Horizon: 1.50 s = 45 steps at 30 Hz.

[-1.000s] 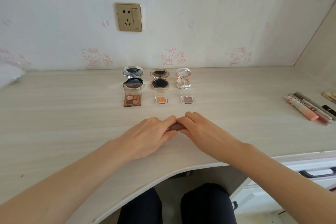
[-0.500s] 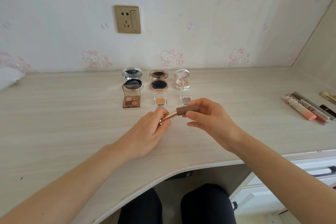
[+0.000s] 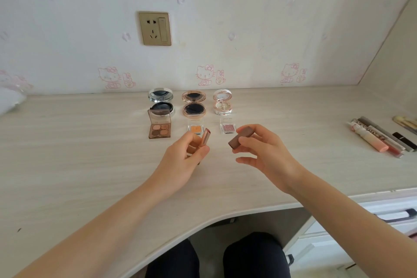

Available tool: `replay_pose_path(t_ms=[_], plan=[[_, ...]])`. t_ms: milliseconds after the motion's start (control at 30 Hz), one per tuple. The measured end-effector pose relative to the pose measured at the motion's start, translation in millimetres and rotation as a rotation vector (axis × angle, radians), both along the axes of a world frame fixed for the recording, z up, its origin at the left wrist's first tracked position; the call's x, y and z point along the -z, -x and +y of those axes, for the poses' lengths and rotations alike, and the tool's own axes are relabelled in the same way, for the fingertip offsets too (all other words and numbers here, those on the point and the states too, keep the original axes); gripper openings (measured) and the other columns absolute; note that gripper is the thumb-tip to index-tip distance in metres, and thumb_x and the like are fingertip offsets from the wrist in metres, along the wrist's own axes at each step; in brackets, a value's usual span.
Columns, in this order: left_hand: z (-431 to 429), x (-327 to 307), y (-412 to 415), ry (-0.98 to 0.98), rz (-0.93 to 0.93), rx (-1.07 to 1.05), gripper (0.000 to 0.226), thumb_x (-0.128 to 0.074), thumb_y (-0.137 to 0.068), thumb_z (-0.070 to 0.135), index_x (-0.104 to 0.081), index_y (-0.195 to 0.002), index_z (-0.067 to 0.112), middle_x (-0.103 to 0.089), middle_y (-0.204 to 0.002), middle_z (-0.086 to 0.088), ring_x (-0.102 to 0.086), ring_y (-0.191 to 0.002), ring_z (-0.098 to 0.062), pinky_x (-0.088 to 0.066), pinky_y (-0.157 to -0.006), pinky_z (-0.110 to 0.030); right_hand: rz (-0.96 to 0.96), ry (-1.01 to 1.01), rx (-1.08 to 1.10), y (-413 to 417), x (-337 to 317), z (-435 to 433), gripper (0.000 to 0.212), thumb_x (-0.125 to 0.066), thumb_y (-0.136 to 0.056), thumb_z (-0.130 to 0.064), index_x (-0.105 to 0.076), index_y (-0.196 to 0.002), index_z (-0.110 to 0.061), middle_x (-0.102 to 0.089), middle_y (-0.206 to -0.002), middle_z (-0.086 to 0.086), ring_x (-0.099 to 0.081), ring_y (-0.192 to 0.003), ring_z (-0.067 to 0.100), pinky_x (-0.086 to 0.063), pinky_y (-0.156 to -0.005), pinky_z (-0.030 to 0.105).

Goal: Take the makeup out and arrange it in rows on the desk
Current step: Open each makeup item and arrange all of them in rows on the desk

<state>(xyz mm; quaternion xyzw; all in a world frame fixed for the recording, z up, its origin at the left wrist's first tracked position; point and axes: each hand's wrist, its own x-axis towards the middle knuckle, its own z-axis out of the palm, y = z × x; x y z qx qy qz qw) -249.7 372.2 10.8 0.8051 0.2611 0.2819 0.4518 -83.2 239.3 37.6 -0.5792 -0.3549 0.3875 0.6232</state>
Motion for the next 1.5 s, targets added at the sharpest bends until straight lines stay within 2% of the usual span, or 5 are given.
replay_pose_path(t_ms=[167, 367, 567, 1033, 1500], plan=[[-1.2, -2.9, -13.8, 0.044, -0.029, 0.023, 0.004, -0.063, -0.089, 0.028, -0.066, -0.088, 0.026, -0.066, -0.076, 0.008, -0.063, -0.074, -0.005, -0.043, -0.068, -0.014, 0.065, -0.018, 0.014, -2.4, 2.0, -0.1, 0.016, -0.049, -0.090, 0.002, -0.056, -0.104, 0.000, -0.067, -0.086, 0.016, -0.069, -0.089, 0.034, -0.058, -0.076, 0.038], [-8.4, -9.3, -31.4, 0.095, -0.032, 0.051, 0.004, -0.066, -0.088, 0.019, -0.067, -0.091, 0.020, -0.071, -0.075, 0.001, -0.069, -0.075, -0.019, -0.053, -0.086, -0.047, -0.223, 0.057, 0.092, -10.5, 5.2, 0.0, 0.025, -0.051, -0.087, -0.003, -0.058, -0.105, -0.019, -0.064, -0.091, 0.011, -0.070, -0.077, 0.020, -0.057, -0.066, 0.028], [-8.1, -30.2, -67.0, 0.038, -0.010, 0.048, 0.007, -0.069, -0.084, 0.013, -0.067, -0.091, 0.013, -0.073, -0.083, -0.001, -0.069, -0.084, -0.016, -0.051, -0.090, -0.043, -0.363, 0.089, 0.162, -33.1, -1.7, 2.2, 0.028, -0.057, -0.085, -0.005, -0.057, -0.106, -0.024, -0.064, -0.096, 0.001, -0.070, -0.075, 0.016, -0.058, -0.063, 0.025], [46.9, -78.0, -187.6, -0.177, 0.123, -0.031, 0.012, -0.074, -0.073, 0.016, -0.063, -0.069, 0.019, -0.069, -0.076, 0.007, -0.064, -0.078, -0.012, -0.045, -0.060, -0.018, -0.534, 0.190, 0.325, -136.0, -20.1, 40.4, 0.022, -0.063, -0.080, -0.007, -0.063, -0.100, -0.017, -0.066, -0.093, -0.007, -0.069, -0.084, 0.017, -0.056, -0.084, 0.045], [85.0, -58.9, -242.1, -0.234, 0.284, -0.126, 0.012, -0.074, -0.070, 0.006, -0.067, -0.074, -0.002, -0.068, -0.079, -0.016, -0.052, -0.069, -0.021, -0.041, -0.058, -0.025, -0.598, 0.216, 0.355, -176.3, 8.6, 107.5, 0.020, -0.067, -0.076, -0.010, -0.062, -0.093, -0.020, -0.064, -0.073, -0.017, -0.062, -0.080, 0.006, -0.041, -0.061, 0.014]])
